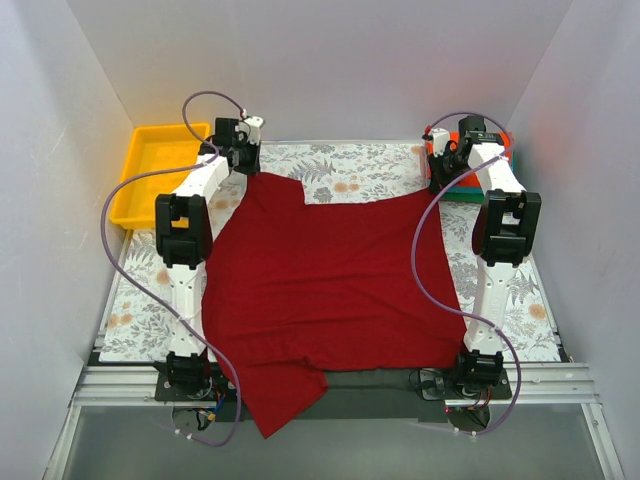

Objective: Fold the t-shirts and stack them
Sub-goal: Fold the tshirt

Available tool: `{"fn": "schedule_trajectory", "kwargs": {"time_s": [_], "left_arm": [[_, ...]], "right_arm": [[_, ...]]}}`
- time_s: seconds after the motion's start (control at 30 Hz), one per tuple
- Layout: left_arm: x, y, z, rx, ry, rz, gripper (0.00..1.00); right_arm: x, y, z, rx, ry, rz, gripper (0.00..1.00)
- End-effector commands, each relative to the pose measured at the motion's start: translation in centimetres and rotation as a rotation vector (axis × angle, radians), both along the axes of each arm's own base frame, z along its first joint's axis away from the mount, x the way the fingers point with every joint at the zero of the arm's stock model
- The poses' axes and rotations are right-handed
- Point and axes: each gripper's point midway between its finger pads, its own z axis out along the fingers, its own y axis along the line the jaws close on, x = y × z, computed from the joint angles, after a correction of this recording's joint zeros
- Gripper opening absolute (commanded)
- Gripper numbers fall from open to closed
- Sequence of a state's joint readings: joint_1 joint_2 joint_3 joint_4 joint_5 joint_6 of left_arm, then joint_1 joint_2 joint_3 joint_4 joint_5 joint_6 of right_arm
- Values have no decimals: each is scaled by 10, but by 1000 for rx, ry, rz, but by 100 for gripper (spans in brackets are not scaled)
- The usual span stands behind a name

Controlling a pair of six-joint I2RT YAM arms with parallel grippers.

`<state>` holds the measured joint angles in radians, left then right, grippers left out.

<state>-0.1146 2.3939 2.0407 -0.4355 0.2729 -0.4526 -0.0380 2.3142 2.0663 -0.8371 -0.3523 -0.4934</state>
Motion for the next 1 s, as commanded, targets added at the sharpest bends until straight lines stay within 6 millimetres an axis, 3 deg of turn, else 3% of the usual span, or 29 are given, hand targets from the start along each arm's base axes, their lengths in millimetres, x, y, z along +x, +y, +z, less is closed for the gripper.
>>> {"fn": "schedule_trajectory", "kwargs": {"time_s": [0.0, 0.03, 0.1, 0.17, 0.23, 0.27, 0.37, 0.4, 0.47, 0.53, 0.6, 0.63, 0.67, 0.77, 0.8, 0.87, 0.9, 0.97], "left_arm": [[-11, -5, 99, -42, -165, -36, 0], [-21, -7, 92, -48, -146, -44, 0], [-32, -7, 114, -61, -175, -51, 0], [-47, -9, 112, -71, -157, -68, 0], [-61, -10, 130, -83, -174, -75, 0], [-72, -9, 124, -82, -149, -81, 0], [-95, -8, 139, -85, -159, -93, 0], [-106, -7, 128, -80, -132, -95, 0], [-121, -5, 144, -81, -159, -94, 0], [-138, -4, 139, -84, -131, -95, 0], [-154, -3, 152, -97, -147, -93, 0], [-165, -3, 145, -99, -125, -92, 0], [-174, -3, 158, -110, -148, -92, 0], [-198, -4, 152, -125, -110, -99, 0], [-206, -3, 160, -129, -124, -99, 0], [-224, -4, 150, -134, -77, -107, 0], [-234, -3, 157, -132, -89, -111, 0], [-251, -2, 148, -127, -51, -118, 0]], "right_arm": [[8, 3, 32, 14, -83, 27, 1], [6, 3, 32, 16, -81, 30, 1], [5, 4, 36, 25, -87, 34, 1], [3, 4, 37, 24, -89, 40, 1], [2, 4, 44, 29, -104, 50, 1], [0, 4, 44, 33, -102, 53, 1], [-5, 3, 53, 51, -117, 67, 1], [-7, 4, 61, 61, -132, 76, 1], [-11, 3, 64, 67, -139, 87, 1], [-17, 6, 69, 78, -145, 103, 1], [-25, 6, 71, 82, -146, 118, 1], [-27, 6, 71, 82, -145, 124, 1], [-30, 5, 71, 83, -144, 127, 1], [-41, 7, 69, 88, -135, 145, 1], [-44, 7, 73, 90, -144, 152, 1], [-53, 7, 67, 93, -126, 166, 1], [-56, 8, 71, 95, -136, 172, 1], [-65, 8, 65, 95, -122, 187, 1]]}}
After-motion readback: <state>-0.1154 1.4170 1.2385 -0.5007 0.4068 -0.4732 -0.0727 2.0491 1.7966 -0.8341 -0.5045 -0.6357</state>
